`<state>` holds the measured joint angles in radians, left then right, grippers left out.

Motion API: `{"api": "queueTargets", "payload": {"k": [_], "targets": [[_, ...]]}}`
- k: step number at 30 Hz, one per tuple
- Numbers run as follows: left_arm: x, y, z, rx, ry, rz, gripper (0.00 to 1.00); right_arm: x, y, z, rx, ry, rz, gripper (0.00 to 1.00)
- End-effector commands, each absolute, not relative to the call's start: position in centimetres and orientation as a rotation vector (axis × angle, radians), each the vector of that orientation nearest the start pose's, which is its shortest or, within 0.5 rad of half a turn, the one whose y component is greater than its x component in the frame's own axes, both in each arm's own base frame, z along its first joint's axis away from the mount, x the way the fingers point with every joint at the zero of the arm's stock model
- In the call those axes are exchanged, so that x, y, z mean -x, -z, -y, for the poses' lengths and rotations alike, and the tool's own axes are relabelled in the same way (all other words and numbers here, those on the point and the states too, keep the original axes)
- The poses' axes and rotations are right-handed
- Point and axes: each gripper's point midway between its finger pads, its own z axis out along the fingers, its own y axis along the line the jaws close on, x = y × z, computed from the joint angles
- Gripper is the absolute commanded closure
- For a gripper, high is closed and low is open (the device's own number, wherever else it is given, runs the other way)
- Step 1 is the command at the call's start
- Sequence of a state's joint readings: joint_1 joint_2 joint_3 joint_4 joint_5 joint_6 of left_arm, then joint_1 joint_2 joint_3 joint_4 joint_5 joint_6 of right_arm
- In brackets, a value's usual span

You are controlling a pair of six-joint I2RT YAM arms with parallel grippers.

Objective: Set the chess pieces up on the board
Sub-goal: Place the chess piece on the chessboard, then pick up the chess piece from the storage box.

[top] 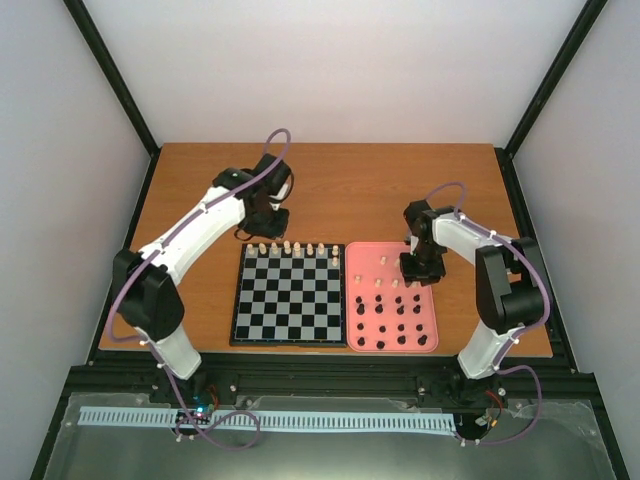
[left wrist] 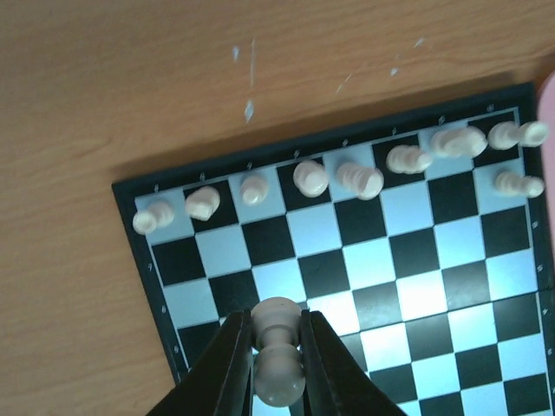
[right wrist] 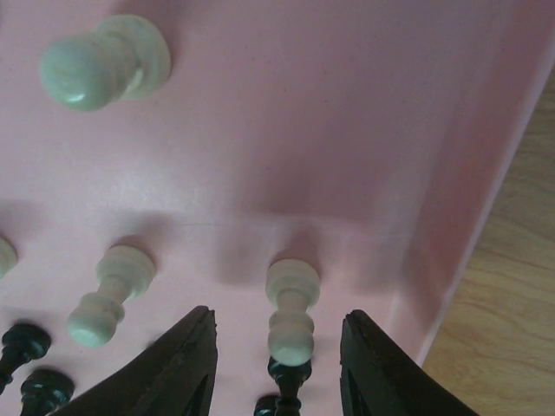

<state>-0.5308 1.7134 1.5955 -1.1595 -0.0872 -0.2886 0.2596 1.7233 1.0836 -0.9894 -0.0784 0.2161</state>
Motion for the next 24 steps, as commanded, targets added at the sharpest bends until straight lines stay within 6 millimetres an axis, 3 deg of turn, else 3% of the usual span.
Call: {"api": "queueTargets", "payload": {"k": [1, 9, 16, 21, 24], "targets": [[-32.8, -17.2, 16.4, -0.215, 0.099, -2.801, 0.92, -27.1, -2.4, -8.1, 0.062, -0.055, -3.204, 0.62], [-32.3, -14.6, 14.9, -0.155, 0.095, -2.833, 0.92, -27.5, -2.0, -7.8, 0.062, -0.015, -3.207, 0.71], [-31.7, -12.5, 13.3, -0.072, 0.136, -2.867, 0.93, -27.8, -2.4, -7.7, 0.058, 0.003, -3.204, 0.93], [-31.3, -11.6, 12.0, -0.033, 0.122, -2.879, 0.93, -28.3, -3.4, -7.5, 0.056, 0.030, -3.188, 0.96], [-30.8, -10.5, 11.8, -0.001, 0.149, -2.901, 0.93, -29.2, -5.4, -8.0, 0.076, 0.036, -3.155, 0.97]]}}
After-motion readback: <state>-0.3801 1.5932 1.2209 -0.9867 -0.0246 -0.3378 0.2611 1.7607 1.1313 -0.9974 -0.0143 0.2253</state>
